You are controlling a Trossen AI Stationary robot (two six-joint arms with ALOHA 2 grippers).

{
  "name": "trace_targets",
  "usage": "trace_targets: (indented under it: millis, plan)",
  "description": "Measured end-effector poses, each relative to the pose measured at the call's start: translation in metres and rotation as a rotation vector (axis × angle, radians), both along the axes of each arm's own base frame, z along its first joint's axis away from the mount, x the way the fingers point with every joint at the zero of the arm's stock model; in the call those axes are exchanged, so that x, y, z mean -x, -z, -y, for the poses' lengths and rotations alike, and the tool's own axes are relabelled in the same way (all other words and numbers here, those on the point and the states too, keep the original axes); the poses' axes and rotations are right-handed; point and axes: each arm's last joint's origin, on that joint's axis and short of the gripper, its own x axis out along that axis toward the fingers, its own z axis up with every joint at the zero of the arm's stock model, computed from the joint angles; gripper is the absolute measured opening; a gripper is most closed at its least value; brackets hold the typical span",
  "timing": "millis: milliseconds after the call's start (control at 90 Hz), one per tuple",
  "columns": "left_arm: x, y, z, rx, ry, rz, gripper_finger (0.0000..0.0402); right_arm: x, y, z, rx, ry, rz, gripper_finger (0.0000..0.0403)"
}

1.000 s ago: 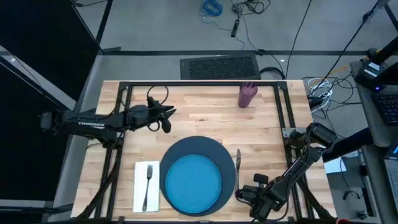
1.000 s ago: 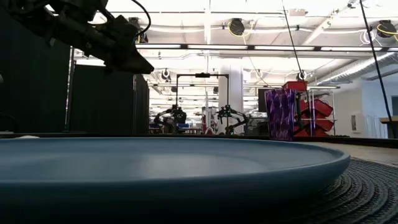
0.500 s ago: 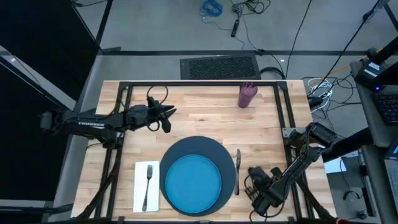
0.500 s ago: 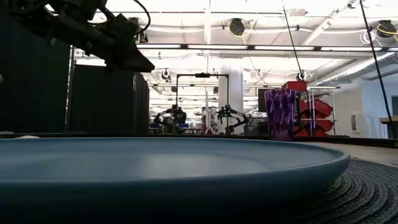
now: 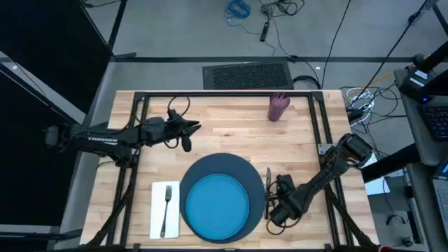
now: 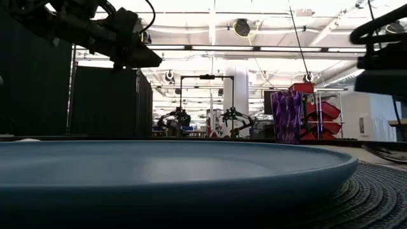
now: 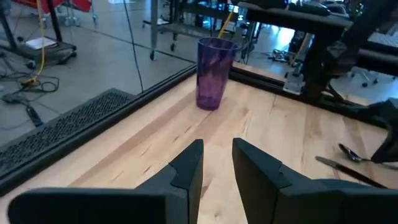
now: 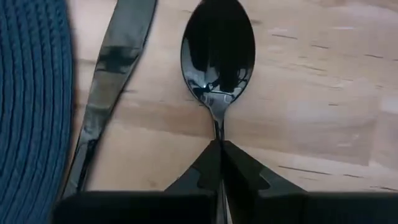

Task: Set table place
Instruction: Put the black spoon to the right of the black knife, then adjust the knife

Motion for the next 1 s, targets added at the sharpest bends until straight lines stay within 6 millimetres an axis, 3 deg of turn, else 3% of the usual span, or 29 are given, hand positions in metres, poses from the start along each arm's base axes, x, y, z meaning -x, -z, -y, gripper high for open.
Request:
trace_targets:
  millis: [222, 600, 833, 1000]
  plan:
    - [0.0, 0.001, 0.0, -0.007, 0.019, -0.012, 0.0072, 0.0, -0.001, 0.014, 0.015, 0.067, -0.103, 0.0]
    - [-0.001, 0.0, 0.002, -0.014, 0.067, -0.012, 0.0072, 0.0, 0.01, 0.016, -0.016, 0.068, -0.04, 0.0]
    - [-0.001, 0.0, 0.002, -0.015, 0.068, -0.009, 0.0072, -0.005, 0.005, 0.014, -0.001, 0.052, -0.032, 0.0]
    - [-0.001, 0.0, 0.002, -0.016, 0.068, -0.006, 0.0072, -0.02, -0.006, 0.012, -0.023, -0.046, 0.006, 0.0002]
